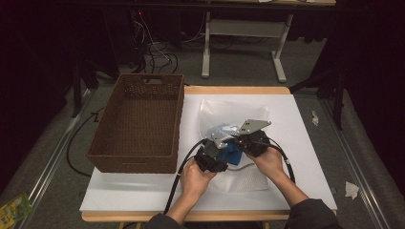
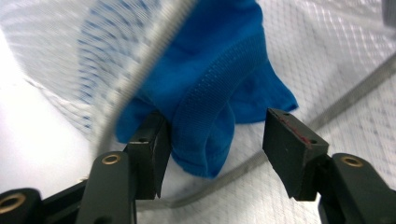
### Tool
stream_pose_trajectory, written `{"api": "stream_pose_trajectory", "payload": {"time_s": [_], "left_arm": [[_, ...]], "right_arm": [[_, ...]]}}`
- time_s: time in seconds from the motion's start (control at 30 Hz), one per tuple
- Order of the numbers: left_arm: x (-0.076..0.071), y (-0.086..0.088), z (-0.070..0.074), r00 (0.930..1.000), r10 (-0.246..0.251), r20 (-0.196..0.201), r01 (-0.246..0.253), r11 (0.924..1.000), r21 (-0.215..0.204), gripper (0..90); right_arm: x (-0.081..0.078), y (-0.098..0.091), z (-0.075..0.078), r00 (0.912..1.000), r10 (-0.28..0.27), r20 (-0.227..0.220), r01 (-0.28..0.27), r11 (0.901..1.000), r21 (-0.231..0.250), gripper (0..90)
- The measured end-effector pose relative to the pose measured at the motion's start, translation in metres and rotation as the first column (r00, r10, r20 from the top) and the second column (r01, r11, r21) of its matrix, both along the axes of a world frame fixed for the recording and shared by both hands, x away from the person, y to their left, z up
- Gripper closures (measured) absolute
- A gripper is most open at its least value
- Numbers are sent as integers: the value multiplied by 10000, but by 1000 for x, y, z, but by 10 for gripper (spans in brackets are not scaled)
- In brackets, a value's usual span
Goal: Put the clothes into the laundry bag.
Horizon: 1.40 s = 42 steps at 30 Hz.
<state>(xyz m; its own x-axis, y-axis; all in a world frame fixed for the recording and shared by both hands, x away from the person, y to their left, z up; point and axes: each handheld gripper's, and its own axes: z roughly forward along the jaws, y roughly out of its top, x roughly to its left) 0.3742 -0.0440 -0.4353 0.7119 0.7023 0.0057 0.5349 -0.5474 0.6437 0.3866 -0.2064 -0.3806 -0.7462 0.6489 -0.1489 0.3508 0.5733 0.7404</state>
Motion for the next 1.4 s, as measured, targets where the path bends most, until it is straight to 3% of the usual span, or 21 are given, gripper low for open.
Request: {"api": "stream_pose_trajectory", "payload": {"time_s": [0.17,0.33,0.4,0.5,0.57,0.67,0.73,0.77,0.83,0.93,1.0,1.17,1.23,1.4], "left_arm": [[8,-13,-15,9984,-116,-560,131,9996,258,440],[18,-24,-25,9986,183,-501,-164,9992,368,467],[21,-24,-25,9988,392,-282,-380,9985,406,524],[23,-21,-25,9985,548,-69,-543,9971,541,725],[26,-17,-23,9976,676,-127,-673,9975,224,817],[25,-10,-14,9923,1140,477,-1108,9917,-649,846],[28,-3,-8,9840,1645,680,-1534,9776,-1441,848],[30,-2,-6,9806,1801,777,-1669,9742,-1516,847],[35,-5,-10,9787,1856,880,-1763,9788,-1044,846],[41,-12,-22,9831,1747,550,-1724,9840,-444,829],[40,-12,-23,9861,1594,465,-1578,9868,-363,790],[29,-7,-12,9915,1202,506,-1177,9918,-505,612],[24,-6,-9,9944,925,503,-913,9955,-268,551],[15,1,-3,9971,685,331,-678,9975,-208,474]], "right_arm": [[1,2,1,9999,89,71,-88,9999,-56,896],[1,2,0,10000,58,37,-58,10000,3,896],[1,1,0,10000,25,13,-25,10000,-22,896],[2,-2,0,10000,2,-67,-2,10000,43,896],[2,-2,-2,10000,18,-21,-17,10000,76,896],[1,-1,-1,10000,74,-51,-73,10000,36,896],[0,-2,-1,10000,86,-31,-86,9999,74,896],[0,-2,-1,9999,107,-29,-107,9999,53,896],[0,-1,-1,9999,107,-55,-107,9999,37,896],[0,1,-3,9998,199,-83,-199,9998,-80,896],[-1,2,-5,9996,267,-51,-267,9996,-101,896],[-2,-2,-5,9998,120,-137,-119,9999,57,896],[-2,-2,-4,9999,146,-92,-145,9999,94,896],[-2,-1,-4,9998,185,-35,-185,9998,68,896]]}}
